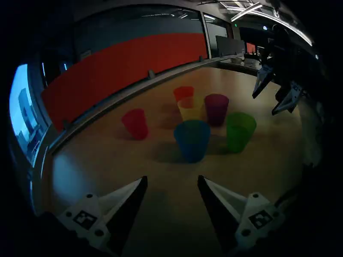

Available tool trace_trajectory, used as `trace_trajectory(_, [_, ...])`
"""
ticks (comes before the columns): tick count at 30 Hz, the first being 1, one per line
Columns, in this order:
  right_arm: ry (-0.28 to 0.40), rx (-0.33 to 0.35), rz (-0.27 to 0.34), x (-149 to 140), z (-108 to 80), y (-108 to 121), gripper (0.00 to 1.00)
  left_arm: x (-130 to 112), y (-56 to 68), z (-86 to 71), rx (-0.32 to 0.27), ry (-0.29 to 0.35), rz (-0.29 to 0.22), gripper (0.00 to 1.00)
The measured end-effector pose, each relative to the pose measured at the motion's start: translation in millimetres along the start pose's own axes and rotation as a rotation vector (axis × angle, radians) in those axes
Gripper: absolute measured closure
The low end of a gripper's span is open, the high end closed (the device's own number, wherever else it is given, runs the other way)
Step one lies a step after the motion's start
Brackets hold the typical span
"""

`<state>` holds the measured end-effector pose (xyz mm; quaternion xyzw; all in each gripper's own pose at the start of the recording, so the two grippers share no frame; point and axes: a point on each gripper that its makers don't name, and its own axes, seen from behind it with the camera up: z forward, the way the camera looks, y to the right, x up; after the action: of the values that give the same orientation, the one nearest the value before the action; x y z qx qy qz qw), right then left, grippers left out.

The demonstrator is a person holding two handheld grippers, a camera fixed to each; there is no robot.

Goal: Pour water

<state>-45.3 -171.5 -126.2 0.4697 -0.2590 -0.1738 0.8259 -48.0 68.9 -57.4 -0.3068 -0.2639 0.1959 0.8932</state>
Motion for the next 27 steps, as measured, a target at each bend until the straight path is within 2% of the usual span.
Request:
trace_trajectory(4, [0.049,-0.04,0.025,11.2,-5.4,8.4,0.01,8.4,-8.7,-5.7,0.039,0.033,-0.016,0.14])
trace_trajectory(12, [0.164,-0.132,0.079,39.0,-24.9,30.4,0.01,38.4,-26.6,-29.7,0.133,0.153,-0.051,0.14])
trace_trajectory(27, [0.32,-0.278,0.087,89.8,-59.5,58.4,0.01,81.9,-60.5,-76.4,0.276,0.349,-0.13,0.14])
